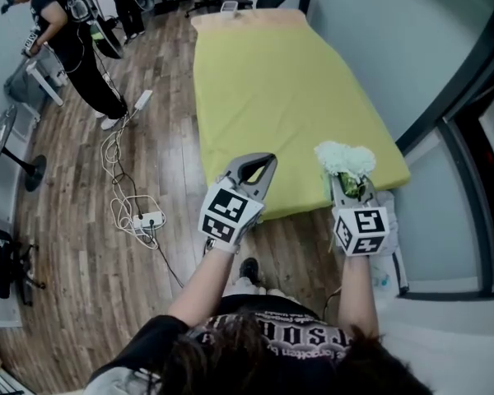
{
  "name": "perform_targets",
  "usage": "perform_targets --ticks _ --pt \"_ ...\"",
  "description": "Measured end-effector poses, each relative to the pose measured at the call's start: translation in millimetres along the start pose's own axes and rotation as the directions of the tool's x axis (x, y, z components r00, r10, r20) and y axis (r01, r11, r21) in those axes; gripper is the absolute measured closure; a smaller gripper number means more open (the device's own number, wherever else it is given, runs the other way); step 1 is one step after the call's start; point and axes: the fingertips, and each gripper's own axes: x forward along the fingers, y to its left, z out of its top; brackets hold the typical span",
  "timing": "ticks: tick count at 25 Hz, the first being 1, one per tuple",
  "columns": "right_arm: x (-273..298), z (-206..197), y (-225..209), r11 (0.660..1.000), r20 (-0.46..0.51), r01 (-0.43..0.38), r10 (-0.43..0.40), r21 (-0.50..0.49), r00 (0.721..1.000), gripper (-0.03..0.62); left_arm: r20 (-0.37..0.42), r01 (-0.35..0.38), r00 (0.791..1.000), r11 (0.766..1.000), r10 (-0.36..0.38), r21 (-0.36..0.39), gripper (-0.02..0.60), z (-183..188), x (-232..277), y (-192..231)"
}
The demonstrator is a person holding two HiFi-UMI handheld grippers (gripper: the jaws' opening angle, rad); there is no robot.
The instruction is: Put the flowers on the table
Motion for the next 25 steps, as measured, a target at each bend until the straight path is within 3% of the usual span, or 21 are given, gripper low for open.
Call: perform_targets --ticks 13,25 --pt "91 4 -22 0.998 -0.028 0.056 -0.056 0.014 0.998 0.522 -0.007 0.063 0.998 0.998 -0.064 -0.006 0.584 -2 58 76" --pt "161 -13 -40 0.999 -0.069 0.031 -0.029 0.018 0.997 0.522 -0.04 0.043 0.998 0.999 -0.044 -0.019 0.584 -18 96 116"
